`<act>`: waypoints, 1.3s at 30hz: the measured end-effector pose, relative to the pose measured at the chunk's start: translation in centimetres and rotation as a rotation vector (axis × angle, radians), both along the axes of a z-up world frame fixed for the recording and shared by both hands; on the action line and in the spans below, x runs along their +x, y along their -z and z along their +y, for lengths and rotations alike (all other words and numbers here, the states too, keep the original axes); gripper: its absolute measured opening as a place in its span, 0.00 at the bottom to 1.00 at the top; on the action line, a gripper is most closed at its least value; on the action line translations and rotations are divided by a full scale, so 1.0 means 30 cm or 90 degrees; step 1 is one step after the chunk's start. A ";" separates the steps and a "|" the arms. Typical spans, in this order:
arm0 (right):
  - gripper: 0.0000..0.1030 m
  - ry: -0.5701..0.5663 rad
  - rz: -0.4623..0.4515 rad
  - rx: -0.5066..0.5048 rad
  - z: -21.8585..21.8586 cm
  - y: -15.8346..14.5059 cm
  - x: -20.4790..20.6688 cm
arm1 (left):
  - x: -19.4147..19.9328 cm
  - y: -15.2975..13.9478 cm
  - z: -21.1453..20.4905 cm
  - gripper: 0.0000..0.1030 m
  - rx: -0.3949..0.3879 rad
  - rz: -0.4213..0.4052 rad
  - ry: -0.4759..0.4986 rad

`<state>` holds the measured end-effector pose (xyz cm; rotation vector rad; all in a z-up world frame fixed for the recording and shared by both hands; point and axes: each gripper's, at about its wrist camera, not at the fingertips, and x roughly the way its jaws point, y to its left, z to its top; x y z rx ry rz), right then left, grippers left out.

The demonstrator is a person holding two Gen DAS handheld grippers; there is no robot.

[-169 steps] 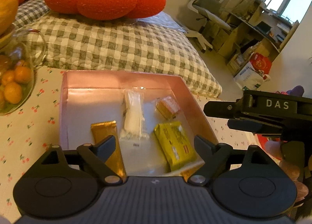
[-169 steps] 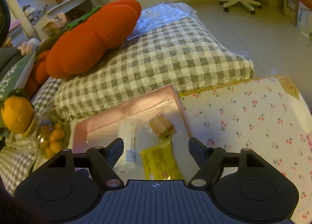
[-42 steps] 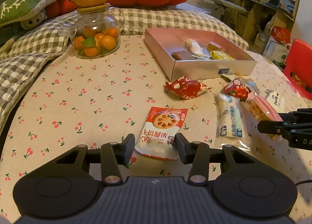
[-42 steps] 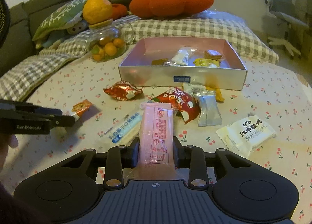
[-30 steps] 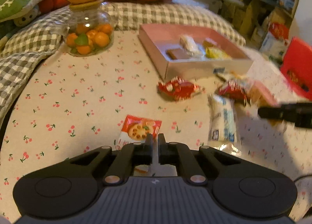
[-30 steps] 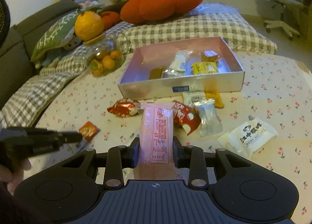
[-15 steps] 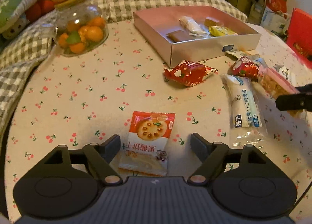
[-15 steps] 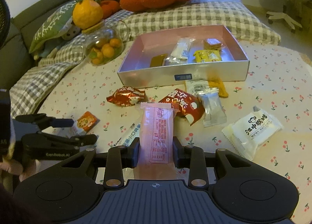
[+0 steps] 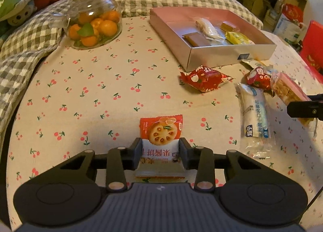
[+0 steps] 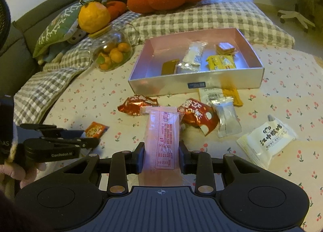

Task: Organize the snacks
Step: 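Carry both held packets up and over the pink box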

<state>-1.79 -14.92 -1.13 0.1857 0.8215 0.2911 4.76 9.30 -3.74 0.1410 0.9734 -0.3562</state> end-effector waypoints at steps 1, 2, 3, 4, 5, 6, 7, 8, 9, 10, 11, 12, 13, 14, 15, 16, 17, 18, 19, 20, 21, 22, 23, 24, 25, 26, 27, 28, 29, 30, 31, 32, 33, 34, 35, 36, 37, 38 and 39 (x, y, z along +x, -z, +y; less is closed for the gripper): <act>0.30 0.001 -0.002 0.002 -0.001 -0.006 0.002 | 0.002 -0.002 0.003 0.34 -0.008 0.005 -0.005; 0.30 0.002 -0.004 0.006 -0.003 -0.015 0.005 | 0.005 -0.006 0.005 0.34 -0.015 0.009 -0.010; 0.30 0.004 -0.006 0.009 -0.004 -0.021 0.008 | 0.005 -0.010 0.006 0.34 -0.020 0.011 -0.013; 0.30 0.007 -0.007 0.013 -0.007 -0.029 0.013 | 0.007 -0.016 0.006 0.34 -0.024 0.010 -0.016; 0.30 0.009 -0.009 0.017 -0.010 -0.038 0.017 | 0.006 -0.021 0.006 0.34 -0.027 0.007 -0.018; 0.30 0.012 -0.011 0.021 -0.012 -0.046 0.021 | 0.007 -0.031 0.004 0.34 -0.030 0.004 -0.020; 0.30 0.014 -0.012 0.024 -0.014 -0.054 0.026 | 0.008 -0.038 0.003 0.34 -0.034 0.001 -0.020; 0.30 0.017 -0.015 0.028 -0.016 -0.064 0.033 | 0.010 -0.046 0.000 0.34 -0.039 -0.001 -0.020; 0.30 0.019 -0.016 0.032 -0.018 -0.071 0.039 | 0.012 -0.056 -0.003 0.34 -0.044 -0.003 -0.020; 0.30 0.021 -0.017 0.036 -0.021 -0.078 0.046 | 0.015 -0.066 -0.007 0.34 -0.049 -0.005 -0.020; 0.30 0.024 -0.018 0.040 -0.023 -0.085 0.054 | 0.018 -0.075 -0.011 0.34 -0.055 -0.006 -0.021; 0.30 0.026 -0.020 0.044 -0.025 -0.092 0.061 | 0.021 -0.082 -0.014 0.34 -0.059 -0.007 -0.022; 0.30 0.029 -0.021 0.047 -0.027 -0.099 0.069 | 0.027 -0.090 -0.019 0.34 -0.065 -0.008 -0.023; 0.30 0.033 -0.022 0.050 -0.028 -0.104 0.077 | 0.031 -0.099 -0.024 0.34 -0.069 -0.010 -0.026; 0.30 0.036 -0.022 0.054 -0.030 -0.109 0.086 | 0.036 -0.107 -0.029 0.34 -0.073 -0.011 -0.027; 0.30 0.039 -0.021 0.058 -0.034 -0.113 0.095 | 0.039 -0.114 -0.034 0.34 -0.077 -0.012 -0.029; 0.30 0.043 -0.021 0.063 -0.039 -0.116 0.104 | 0.042 -0.119 -0.037 0.34 -0.082 -0.013 -0.031; 0.30 0.048 -0.021 0.069 -0.043 -0.120 0.115 | 0.046 -0.126 -0.041 0.34 -0.087 -0.015 -0.033; 0.30 0.052 -0.020 0.074 -0.050 -0.122 0.124 | 0.052 -0.134 -0.048 0.34 -0.093 -0.015 -0.034; 0.30 0.059 -0.019 0.080 -0.056 -0.125 0.137 | 0.057 -0.139 -0.054 0.34 -0.098 -0.017 -0.035; 0.30 0.064 -0.018 0.086 -0.063 -0.129 0.148 | 0.062 -0.145 -0.060 0.34 -0.103 -0.019 -0.036; 0.30 0.069 -0.018 0.091 -0.069 -0.131 0.156 | 0.068 -0.153 -0.069 0.34 -0.107 -0.021 -0.037; 0.30 0.076 -0.017 0.096 -0.077 -0.133 0.170 | 0.074 -0.161 -0.078 0.34 -0.112 -0.023 -0.036; 0.30 0.081 -0.017 0.100 -0.082 -0.135 0.181 | 0.082 -0.168 -0.086 0.34 -0.116 -0.025 -0.036; 0.30 0.086 -0.017 0.104 -0.087 -0.136 0.191 | 0.087 -0.172 -0.092 0.34 -0.119 -0.027 -0.036; 0.30 0.091 -0.017 0.108 -0.094 -0.136 0.203 | 0.096 -0.178 -0.102 0.34 -0.124 -0.029 -0.037; 0.30 0.098 -0.016 0.114 -0.101 -0.136 0.218 | 0.106 -0.183 -0.110 0.34 -0.128 -0.031 -0.039; 0.30 0.103 -0.015 0.119 -0.107 -0.135 0.229 | 0.113 -0.187 -0.118 0.34 -0.132 -0.032 -0.040; 0.30 0.107 -0.014 0.125 -0.113 -0.133 0.240 | 0.124 -0.191 -0.128 0.34 -0.136 -0.035 -0.042; 0.30 0.112 -0.013 0.131 -0.119 -0.130 0.254 | 0.132 -0.196 -0.137 0.34 -0.140 -0.036 -0.045; 0.30 0.114 -0.013 0.138 -0.124 -0.128 0.266 | 0.141 -0.198 -0.145 0.34 -0.143 -0.037 -0.048; 0.30 0.117 -0.013 0.144 -0.130 -0.125 0.280 | 0.152 -0.200 -0.154 0.34 -0.148 -0.037 -0.051; 0.30 0.122 -0.012 0.150 -0.135 -0.121 0.296 | 0.164 -0.200 -0.163 0.34 -0.154 -0.036 -0.055; 0.30 0.126 -0.011 0.155 -0.140 -0.118 0.310 | 0.175 -0.201 -0.171 0.34 -0.158 -0.035 -0.058; 0.30 0.130 -0.010 0.159 -0.144 -0.113 0.324 | 0.185 -0.201 -0.179 0.34 -0.161 -0.036 -0.060; 0.30 0.135 -0.007 0.163 -0.148 -0.106 0.340 | 0.202 -0.200 -0.190 0.34 -0.162 -0.037 -0.064; 0.30 0.140 -0.002 0.170 -0.153 -0.098 0.357 | 0.217 -0.199 -0.201 0.34 -0.162 -0.039 -0.065; 0.30 0.143 0.003 0.180 -0.161 -0.089 0.372 | 0.225 -0.200 -0.208 0.34 -0.161 -0.042 -0.067; 0.30 0.147 0.008 0.190 -0.168 -0.080 0.386 | 0.244 -0.196 -0.220 0.34 -0.159 -0.044 -0.069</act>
